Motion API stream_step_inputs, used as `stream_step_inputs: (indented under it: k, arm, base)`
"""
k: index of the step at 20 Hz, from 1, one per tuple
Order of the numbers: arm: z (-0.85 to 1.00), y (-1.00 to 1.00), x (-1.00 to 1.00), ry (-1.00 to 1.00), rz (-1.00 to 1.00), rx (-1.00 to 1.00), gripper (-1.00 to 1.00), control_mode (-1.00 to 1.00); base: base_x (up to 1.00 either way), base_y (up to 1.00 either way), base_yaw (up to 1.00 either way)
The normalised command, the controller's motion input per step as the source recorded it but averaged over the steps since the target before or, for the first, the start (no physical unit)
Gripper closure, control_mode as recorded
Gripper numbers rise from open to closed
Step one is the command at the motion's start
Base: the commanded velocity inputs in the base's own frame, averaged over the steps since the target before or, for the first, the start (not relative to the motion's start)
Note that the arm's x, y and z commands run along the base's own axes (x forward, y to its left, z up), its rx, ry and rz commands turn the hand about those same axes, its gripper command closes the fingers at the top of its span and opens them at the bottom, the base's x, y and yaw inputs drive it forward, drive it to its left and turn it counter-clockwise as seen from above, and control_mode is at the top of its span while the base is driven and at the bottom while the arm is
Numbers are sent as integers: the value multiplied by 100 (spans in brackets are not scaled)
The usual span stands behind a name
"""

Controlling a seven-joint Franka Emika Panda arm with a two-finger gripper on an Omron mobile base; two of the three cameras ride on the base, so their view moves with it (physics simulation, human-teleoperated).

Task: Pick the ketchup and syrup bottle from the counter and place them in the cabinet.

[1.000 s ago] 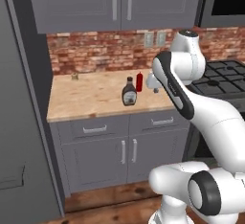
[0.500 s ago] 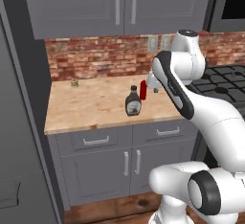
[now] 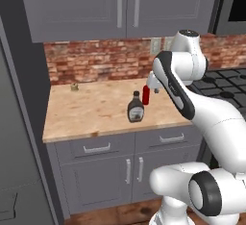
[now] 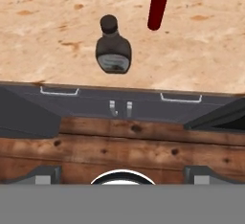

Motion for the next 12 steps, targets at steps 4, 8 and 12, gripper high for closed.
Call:
stream_step_inputs:
  k: [4,8,12]
  arm:
    - [0,0,0,0,0,0,-100,100]
    - [0,0,0,0,0,0,-100,100]
    - [0,0,0,0,0,0,-100,100]
  base:
    - [30,-18,0]
    - [8,-15,0]
    - [9,-11,0]
